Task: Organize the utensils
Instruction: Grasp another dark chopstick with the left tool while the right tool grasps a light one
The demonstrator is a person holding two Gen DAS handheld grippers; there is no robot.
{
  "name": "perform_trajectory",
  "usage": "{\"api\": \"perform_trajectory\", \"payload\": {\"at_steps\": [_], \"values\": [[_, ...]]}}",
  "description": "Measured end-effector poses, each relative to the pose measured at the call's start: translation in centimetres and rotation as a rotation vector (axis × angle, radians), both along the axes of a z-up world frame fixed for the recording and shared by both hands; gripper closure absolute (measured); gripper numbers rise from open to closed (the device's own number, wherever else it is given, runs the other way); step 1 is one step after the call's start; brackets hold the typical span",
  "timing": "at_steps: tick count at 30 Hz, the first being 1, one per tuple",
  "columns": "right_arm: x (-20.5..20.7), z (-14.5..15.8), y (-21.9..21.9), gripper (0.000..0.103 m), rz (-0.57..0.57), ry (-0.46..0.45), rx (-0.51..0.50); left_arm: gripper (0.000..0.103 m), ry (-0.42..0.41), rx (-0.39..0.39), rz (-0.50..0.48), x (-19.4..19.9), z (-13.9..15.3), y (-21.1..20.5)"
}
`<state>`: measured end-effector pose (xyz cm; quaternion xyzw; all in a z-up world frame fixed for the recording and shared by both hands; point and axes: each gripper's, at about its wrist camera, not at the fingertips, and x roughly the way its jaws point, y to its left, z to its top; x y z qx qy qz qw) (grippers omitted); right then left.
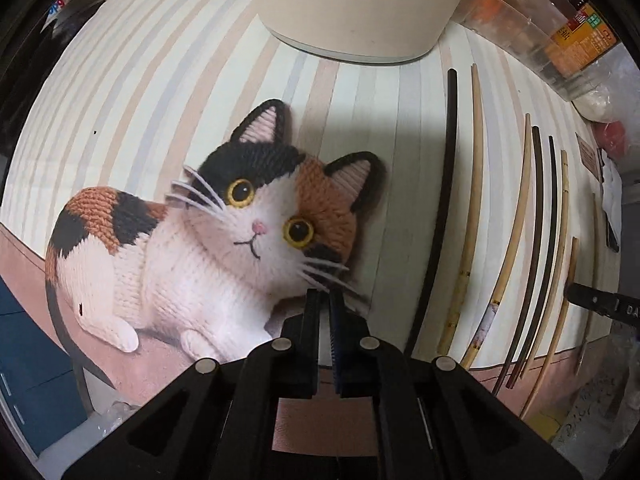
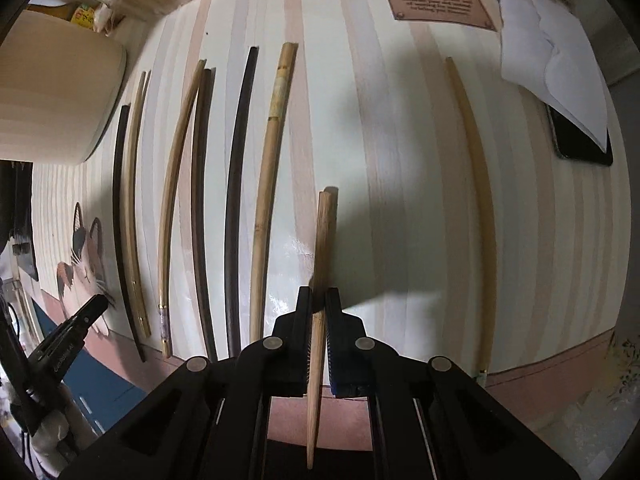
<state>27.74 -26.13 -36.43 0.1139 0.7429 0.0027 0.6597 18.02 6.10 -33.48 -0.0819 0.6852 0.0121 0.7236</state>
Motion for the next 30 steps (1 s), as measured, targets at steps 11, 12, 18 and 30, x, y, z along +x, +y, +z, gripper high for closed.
{"api": "perform_trajectory", "payload": {"at_steps": [11, 12, 18, 30], "values": [[3.5, -0.6, 1.4, 0.096, 0.052, 0.007, -0.067, 0.096, 0.015, -0.073, -0.014, 5.2, 0.2, 1.5], [3.8, -0.7, 1.5, 0.096, 0.058, 0.010, -0.070, 0.096, 0.015, -0.078, -0.017, 5.3, 0.2, 1.6], [4.0, -1.0, 3.2, 0.096, 0.100, -0.017, -0.086, 0.096, 0.046, -0.158, 0.022, 6.3, 0.0, 4.2], [4.2, -0.8, 2.2, 0.096, 0.079, -0.026, -0.048, 0.071, -0.073, -0.104, -0.175, 9.4, 2.8, -1.7]]}}
